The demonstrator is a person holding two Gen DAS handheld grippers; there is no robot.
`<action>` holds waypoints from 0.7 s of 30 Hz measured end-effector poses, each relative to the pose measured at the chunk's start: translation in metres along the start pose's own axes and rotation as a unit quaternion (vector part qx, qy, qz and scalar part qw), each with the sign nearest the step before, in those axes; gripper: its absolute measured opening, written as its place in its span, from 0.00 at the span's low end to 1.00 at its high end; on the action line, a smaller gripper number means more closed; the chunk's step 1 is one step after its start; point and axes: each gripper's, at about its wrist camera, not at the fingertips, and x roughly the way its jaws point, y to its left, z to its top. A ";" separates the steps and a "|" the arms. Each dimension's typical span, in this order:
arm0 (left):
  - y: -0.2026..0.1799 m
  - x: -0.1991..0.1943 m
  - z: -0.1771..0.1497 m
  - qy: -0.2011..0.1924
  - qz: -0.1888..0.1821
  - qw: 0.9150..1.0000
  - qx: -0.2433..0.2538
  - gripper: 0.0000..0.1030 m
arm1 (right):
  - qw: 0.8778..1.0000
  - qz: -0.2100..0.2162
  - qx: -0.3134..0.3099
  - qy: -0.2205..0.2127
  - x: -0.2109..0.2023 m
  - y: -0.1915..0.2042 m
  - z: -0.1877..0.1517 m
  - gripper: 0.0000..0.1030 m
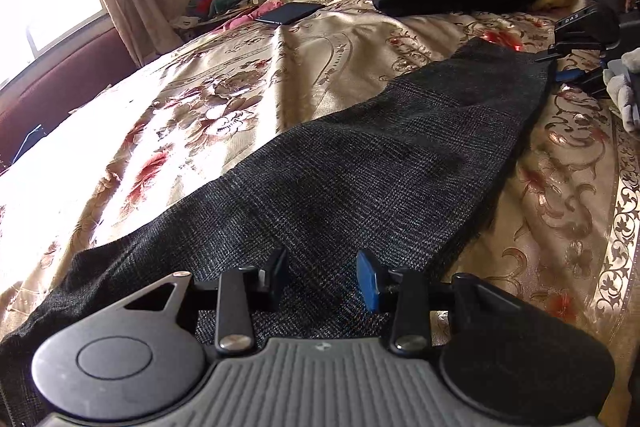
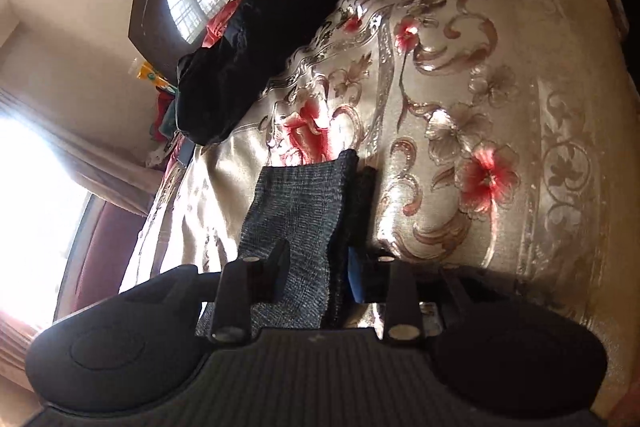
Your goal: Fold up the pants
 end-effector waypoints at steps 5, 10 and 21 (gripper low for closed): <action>0.000 0.005 0.000 -0.001 -0.002 1.000 -0.006 0.50 | 0.999 -0.022 -0.032 0.009 0.020 0.007 0.000 0.28; -0.001 0.006 0.002 -0.004 -0.004 1.000 -0.013 0.50 | 1.000 0.009 -0.011 0.004 0.020 0.009 -0.003 0.28; -0.001 0.009 0.001 -0.006 -0.009 1.000 -0.015 0.50 | 1.000 0.006 -0.022 0.017 0.045 0.008 -0.002 0.10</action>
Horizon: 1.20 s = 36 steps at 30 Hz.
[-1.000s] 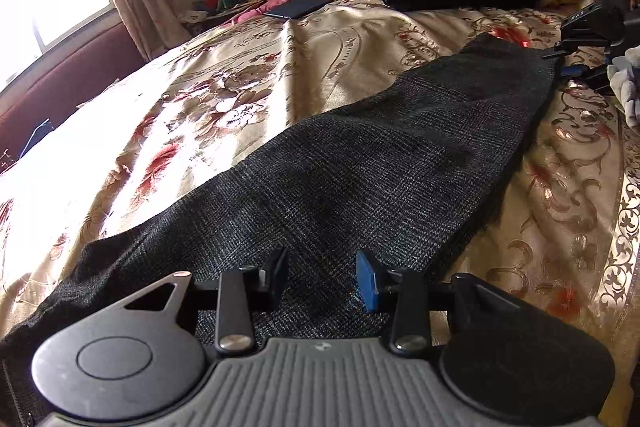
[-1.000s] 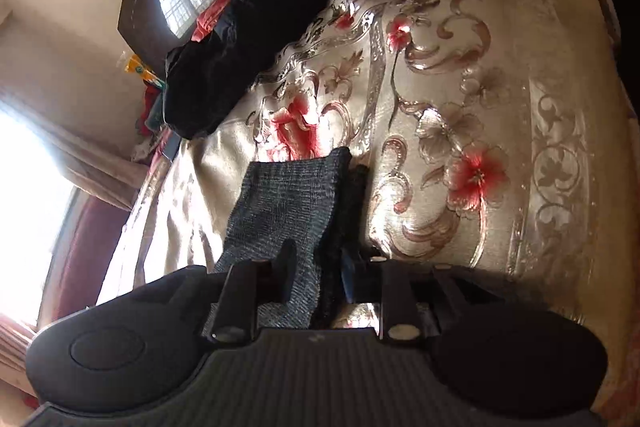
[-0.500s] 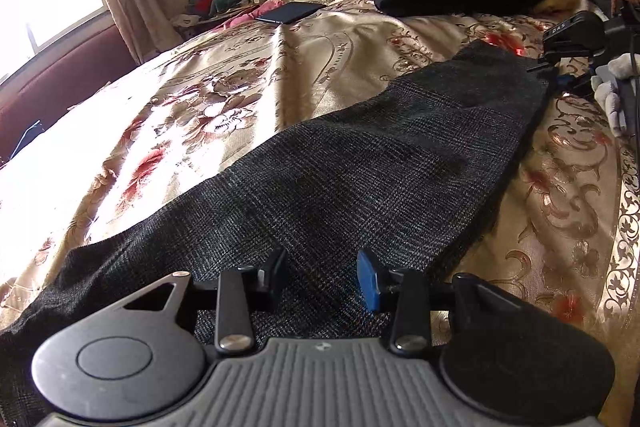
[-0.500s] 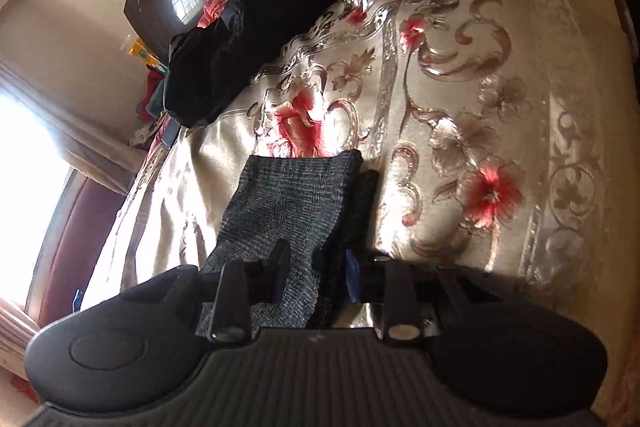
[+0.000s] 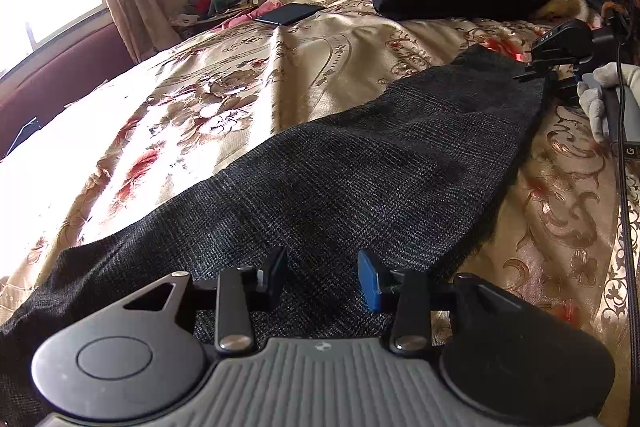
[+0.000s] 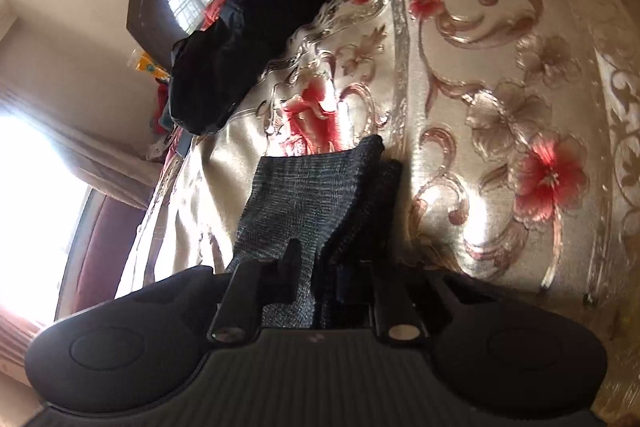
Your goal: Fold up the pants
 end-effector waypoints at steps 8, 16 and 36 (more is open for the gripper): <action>0.003 0.005 0.003 -0.001 -0.015 1.000 -0.022 0.50 | 0.996 0.088 0.001 0.000 -0.026 0.040 0.003 0.07; 0.030 -0.022 -0.014 -0.010 -0.004 0.999 -0.049 0.51 | 0.968 0.199 -0.148 0.042 -0.060 0.173 -0.048 0.07; 0.197 -0.172 -0.140 -0.013 0.184 0.962 -0.203 0.52 | 0.750 0.353 -0.503 0.243 -0.089 0.389 -0.424 0.07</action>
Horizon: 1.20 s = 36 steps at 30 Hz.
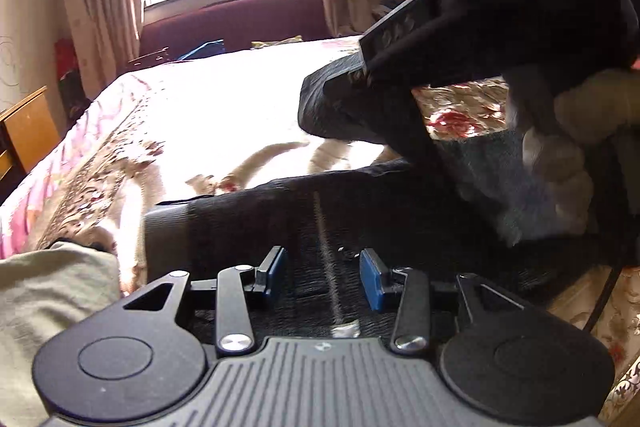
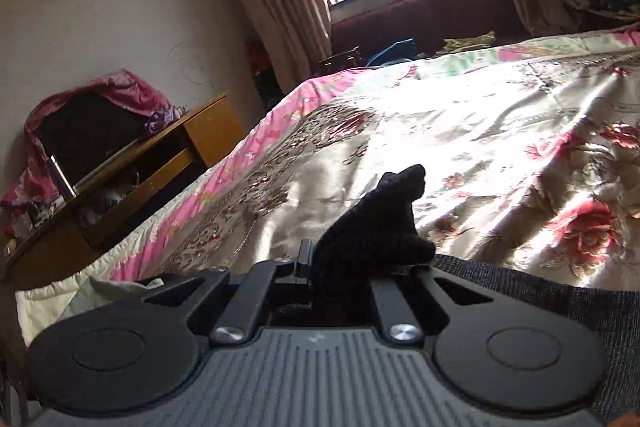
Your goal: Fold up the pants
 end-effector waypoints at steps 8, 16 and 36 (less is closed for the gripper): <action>0.039 -0.017 -0.027 0.009 0.027 0.999 -0.038 0.53 | 0.957 -0.017 -0.278 0.074 0.049 0.093 -0.060 0.07; 0.051 -0.020 -0.042 0.012 0.024 0.997 -0.068 0.53 | 0.955 -0.037 -0.293 0.036 0.043 0.107 -0.054 0.07; 0.031 -0.042 -0.018 -0.021 0.016 0.999 -0.022 0.54 | 0.984 0.028 -0.169 0.040 -0.016 0.073 -0.045 0.28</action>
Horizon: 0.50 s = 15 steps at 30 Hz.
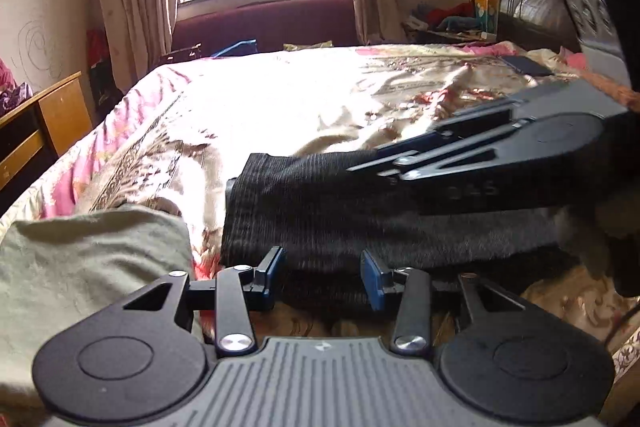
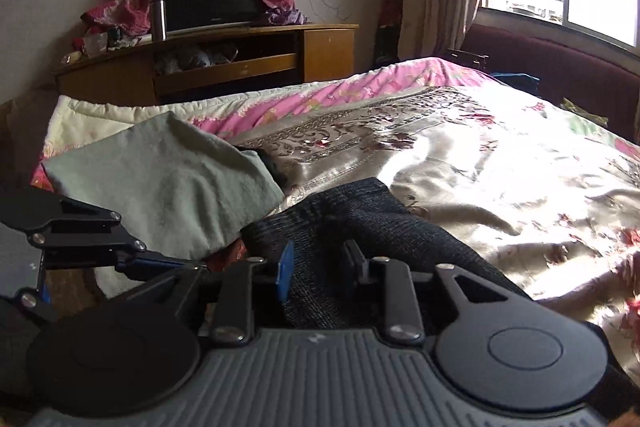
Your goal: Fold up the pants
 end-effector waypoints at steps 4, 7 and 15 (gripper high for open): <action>-0.017 0.023 0.021 -0.032 -0.029 0.999 0.015 0.58 | 0.988 -0.123 0.094 0.018 -0.047 -0.065 -0.029 0.32; -0.032 0.067 0.023 0.019 -0.025 0.998 0.047 0.59 | 0.959 -0.224 0.169 0.042 -0.078 -0.115 -0.061 0.32; -0.039 0.094 0.016 0.096 -0.012 0.994 0.045 0.60 | 0.873 -0.171 0.456 0.011 -0.129 -0.218 -0.148 0.37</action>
